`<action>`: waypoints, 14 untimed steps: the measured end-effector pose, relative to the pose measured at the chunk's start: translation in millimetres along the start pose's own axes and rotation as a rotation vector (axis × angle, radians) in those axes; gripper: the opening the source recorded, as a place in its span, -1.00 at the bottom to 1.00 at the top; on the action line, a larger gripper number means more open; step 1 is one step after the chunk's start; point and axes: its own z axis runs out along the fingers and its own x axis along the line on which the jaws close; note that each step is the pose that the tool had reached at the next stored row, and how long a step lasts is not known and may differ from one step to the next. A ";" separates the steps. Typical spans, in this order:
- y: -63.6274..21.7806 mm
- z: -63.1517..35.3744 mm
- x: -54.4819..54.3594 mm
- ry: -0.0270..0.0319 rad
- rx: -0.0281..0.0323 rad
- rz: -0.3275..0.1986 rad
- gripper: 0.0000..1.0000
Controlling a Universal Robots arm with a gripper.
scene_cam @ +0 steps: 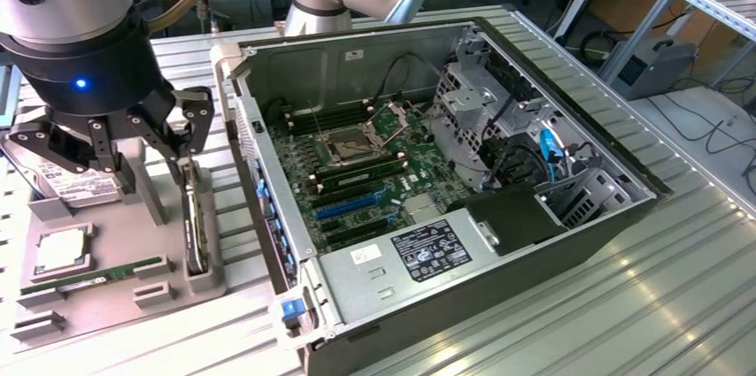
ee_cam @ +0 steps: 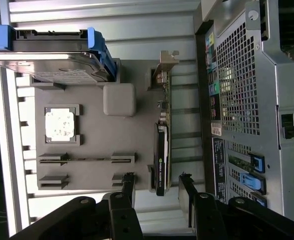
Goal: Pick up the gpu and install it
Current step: 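Pick up the gpu and move the gpu toward the slot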
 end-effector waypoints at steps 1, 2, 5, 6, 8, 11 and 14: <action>0.0 0.3 0.0 0.0000 -0.0001 0.000 -0.04; 0.0 0.6 0.0 0.0000 0.0000 0.000 -0.04; -0.1 1.4 0.0 0.0001 0.0000 0.000 -0.04; -0.1 1.7 0.0 0.0000 -0.0001 0.000 -0.04; -0.1 2.2 0.0 0.0000 0.0000 0.000 -0.04; -0.1 3.2 0.1 0.0000 0.0000 0.000 -0.04; -0.2 4.4 0.1 0.0000 -0.0001 0.000 -0.04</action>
